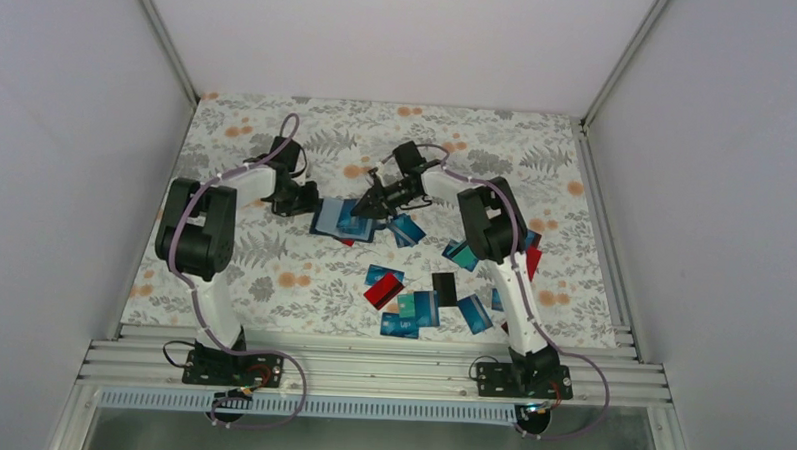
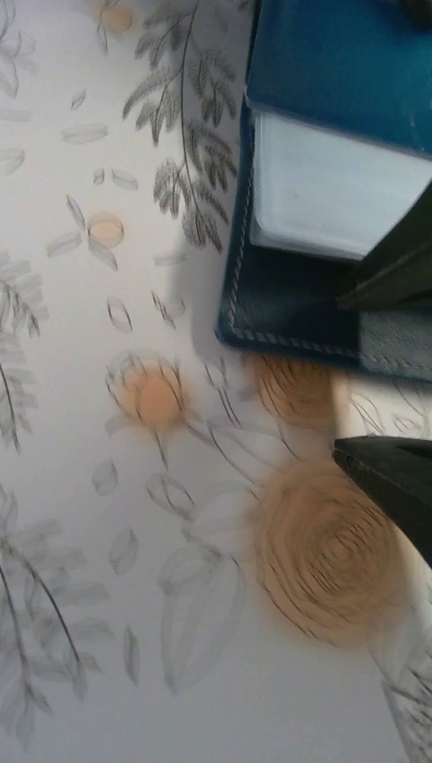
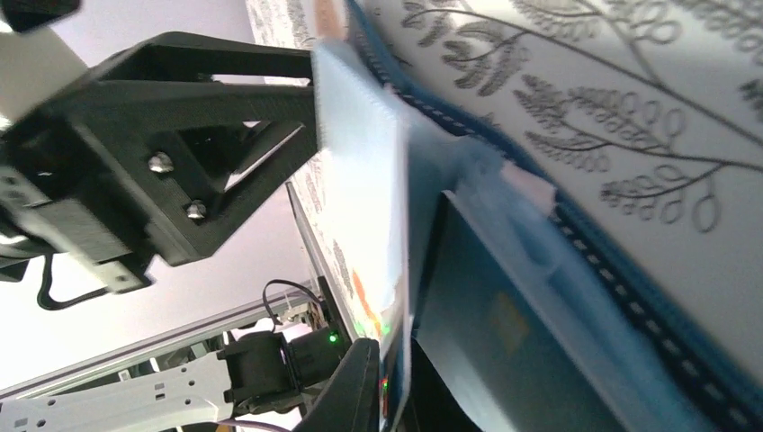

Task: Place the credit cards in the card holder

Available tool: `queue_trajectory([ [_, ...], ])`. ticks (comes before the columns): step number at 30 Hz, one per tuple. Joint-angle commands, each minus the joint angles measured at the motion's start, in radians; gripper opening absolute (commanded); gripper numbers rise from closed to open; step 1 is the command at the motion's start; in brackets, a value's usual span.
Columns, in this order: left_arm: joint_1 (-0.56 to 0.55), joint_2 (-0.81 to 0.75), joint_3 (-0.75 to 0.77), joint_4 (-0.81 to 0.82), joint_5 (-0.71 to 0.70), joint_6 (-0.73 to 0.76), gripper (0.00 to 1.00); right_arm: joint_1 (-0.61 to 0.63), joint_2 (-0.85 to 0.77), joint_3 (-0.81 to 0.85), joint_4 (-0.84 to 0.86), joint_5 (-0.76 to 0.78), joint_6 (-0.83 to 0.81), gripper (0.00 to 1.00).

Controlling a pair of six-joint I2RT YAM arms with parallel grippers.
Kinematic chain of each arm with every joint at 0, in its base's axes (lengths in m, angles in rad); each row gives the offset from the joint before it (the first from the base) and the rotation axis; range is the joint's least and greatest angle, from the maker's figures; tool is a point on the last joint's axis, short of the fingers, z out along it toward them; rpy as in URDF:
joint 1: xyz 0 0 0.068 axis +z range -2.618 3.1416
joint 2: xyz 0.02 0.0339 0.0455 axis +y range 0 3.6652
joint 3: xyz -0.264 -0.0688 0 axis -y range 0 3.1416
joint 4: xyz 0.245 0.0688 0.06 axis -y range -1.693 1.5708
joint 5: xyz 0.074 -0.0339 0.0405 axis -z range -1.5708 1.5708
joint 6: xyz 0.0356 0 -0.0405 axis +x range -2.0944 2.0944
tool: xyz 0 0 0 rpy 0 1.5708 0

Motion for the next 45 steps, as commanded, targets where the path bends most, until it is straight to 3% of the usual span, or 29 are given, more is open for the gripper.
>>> queue_trajectory([
  [1,0.020,-0.057,-0.030,-0.102,-0.128,-0.030,0.43,-0.003,-0.088,-0.020,0.070,0.000,0.000,0.04],
  [5,0.029,-0.144,-0.022,-0.141,-0.182,-0.020,0.58,-0.003,-0.109,0.000,0.055,-0.028,-0.033,0.04],
  [8,0.029,-0.209,-0.014,-0.159,-0.164,-0.006,0.60,-0.004,-0.133,0.003,0.048,-0.045,-0.051,0.04],
  [10,0.029,-0.255,-0.018,-0.134,-0.088,0.022,0.60,-0.003,-0.153,0.001,0.044,-0.061,-0.065,0.04],
  [15,0.032,-0.315,-0.037,-0.036,0.321,0.094,0.61,-0.008,-0.206,0.006,0.045,-0.104,-0.103,0.04],
  [19,0.039,-0.334,-0.073,0.040,0.501,0.081,0.60,-0.011,-0.243,0.000,0.045,-0.117,-0.114,0.04],
  [28,0.045,-0.339,-0.108,0.121,0.650,0.059,0.57,-0.019,-0.313,-0.044,0.060,-0.165,-0.134,0.04],
  [36,0.045,-0.329,-0.135,0.224,0.812,0.020,0.38,-0.021,-0.338,-0.071,0.074,-0.194,-0.137,0.04],
  [43,0.044,-0.315,-0.119,0.218,0.835,0.036,0.05,-0.020,-0.340,-0.073,0.074,-0.198,-0.137,0.04],
  [45,0.044,-0.315,-0.115,0.222,0.833,0.028,0.03,-0.019,-0.340,-0.070,0.074,-0.198,-0.136,0.04],
])
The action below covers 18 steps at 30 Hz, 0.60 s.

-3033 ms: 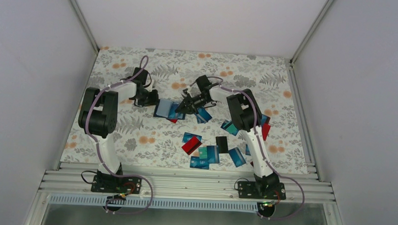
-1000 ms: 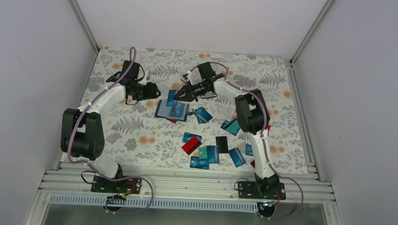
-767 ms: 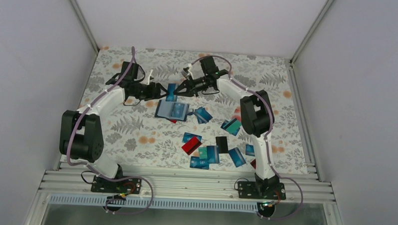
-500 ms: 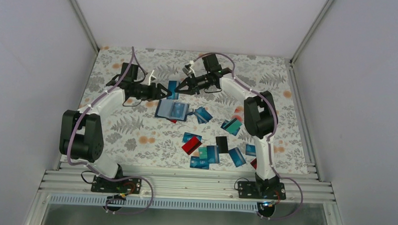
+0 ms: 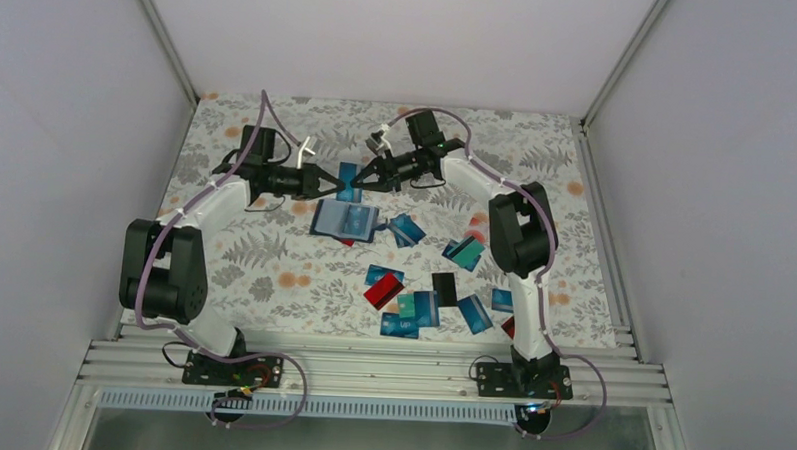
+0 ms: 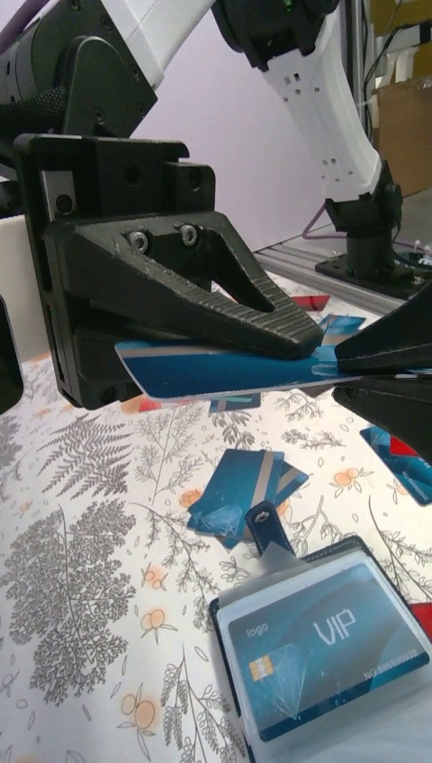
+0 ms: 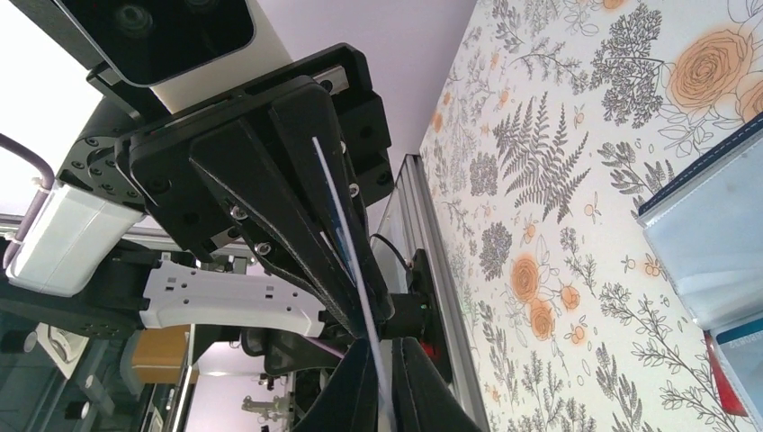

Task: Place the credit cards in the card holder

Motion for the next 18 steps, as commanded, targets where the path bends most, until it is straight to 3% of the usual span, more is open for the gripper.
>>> queue_trajectory([
  [1,0.004,0.007,0.014,0.029,0.041,0.006,0.02,-0.003,-0.046,0.002,0.012,-0.017,-0.012,0.04],
  [4,0.004,0.012,0.027,-0.015,-0.009,0.019,0.02,-0.006,-0.038,0.017,-0.025,0.015,-0.025,0.04],
  [5,0.005,0.016,0.034,-0.047,-0.049,0.031,0.02,-0.008,-0.030,0.034,-0.068,0.044,-0.040,0.10],
  [8,0.007,0.027,0.058,-0.158,-0.256,0.069,0.02,-0.024,-0.017,0.059,-0.195,0.212,-0.071,0.42],
  [10,0.007,0.039,0.075,-0.225,-0.410,0.092,0.02,-0.027,-0.023,0.044,-0.224,0.294,-0.075,0.52],
  [13,0.006,0.047,0.076,-0.252,-0.554,0.107,0.02,-0.024,-0.035,-0.004,-0.215,0.342,-0.049,0.58],
  [18,-0.004,0.081,0.069,-0.251,-0.641,0.111,0.02,-0.015,-0.023,-0.059,-0.226,0.443,0.000,0.59],
])
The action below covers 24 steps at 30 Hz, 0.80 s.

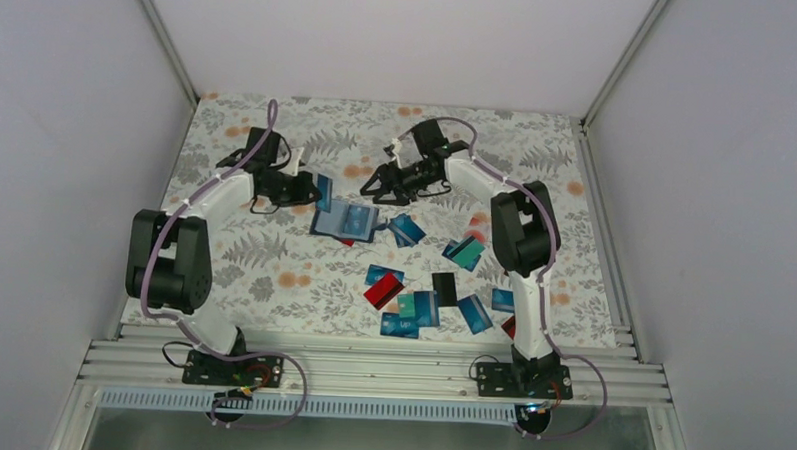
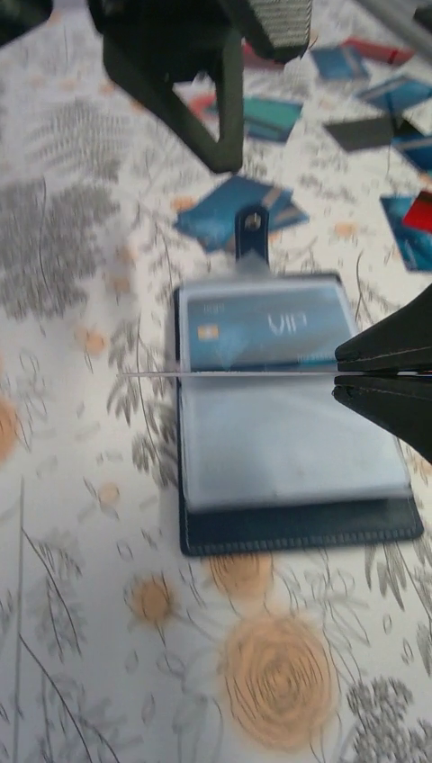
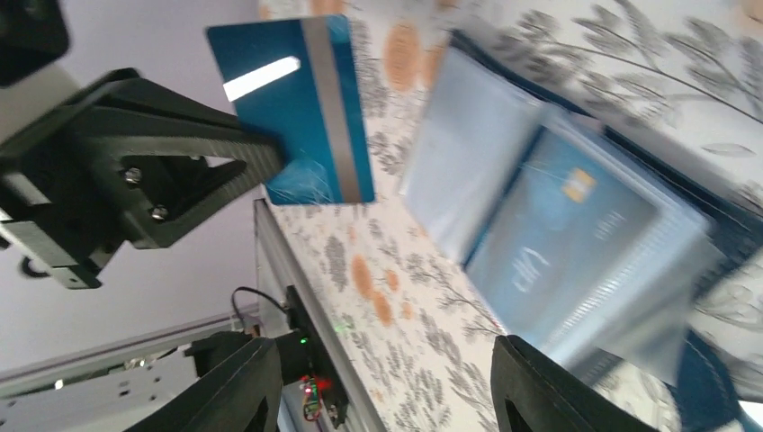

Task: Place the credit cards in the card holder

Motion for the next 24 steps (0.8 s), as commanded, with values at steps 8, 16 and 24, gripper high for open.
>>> queue_trajectory([
  [8,-0.051,0.069,0.046,-0.043,-0.190,0.056,0.02,0.046,0.038,-0.037,-0.029,0.132,0.078,0.59],
  [16,-0.144,0.079,0.046,-0.037,-0.207,0.017,0.02,0.064,0.081,-0.037,-0.005,0.139,0.119,0.58],
  [24,-0.179,0.118,0.039,-0.046,-0.249,0.012,0.02,0.071,0.106,-0.033,0.005,0.131,0.131,0.56],
])
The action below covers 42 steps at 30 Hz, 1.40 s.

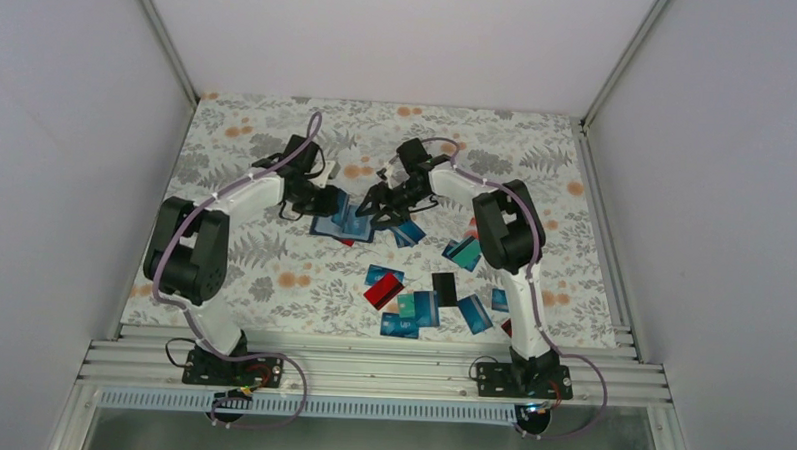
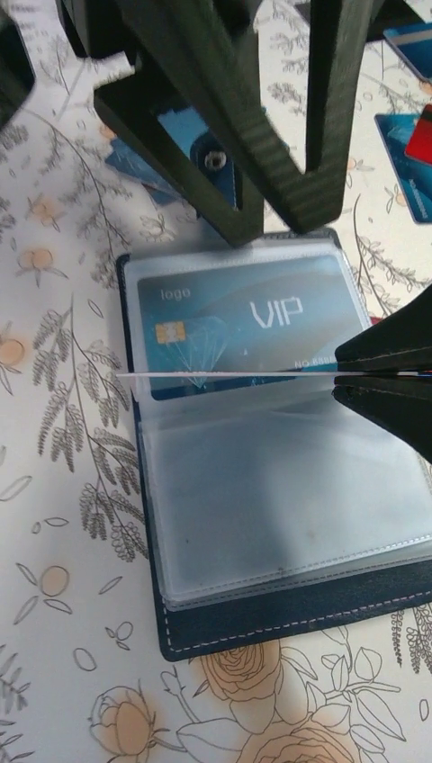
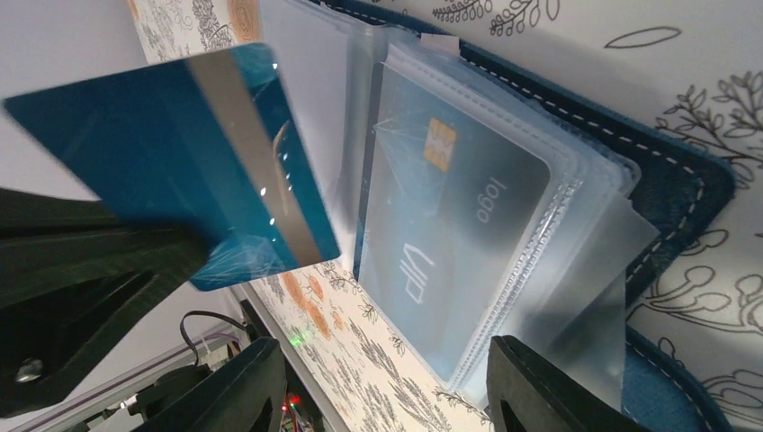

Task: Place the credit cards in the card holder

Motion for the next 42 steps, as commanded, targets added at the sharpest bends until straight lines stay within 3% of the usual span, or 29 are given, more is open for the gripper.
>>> queue_trajectory([
  [1,-0.006,0.038,-0.005,-0.003,-0.030,-0.012,0.02,0.012,0.022,0.017,0.019,-0.001,0.014,0.56],
  [24,-0.045,0.104,-0.045,0.036,-0.025,-0.019,0.03,0.023,0.039,0.089,-0.097,0.097,-0.032,0.59],
  [31,-0.045,0.105,-0.042,0.034,-0.027,-0.025,0.02,0.027,0.051,0.089,-0.039,0.009,-0.037,0.59],
  [42,-0.040,0.015,0.204,-0.242,-0.244,-0.089,0.02,0.072,0.126,0.246,-0.084,-0.050,-0.061,0.57],
])
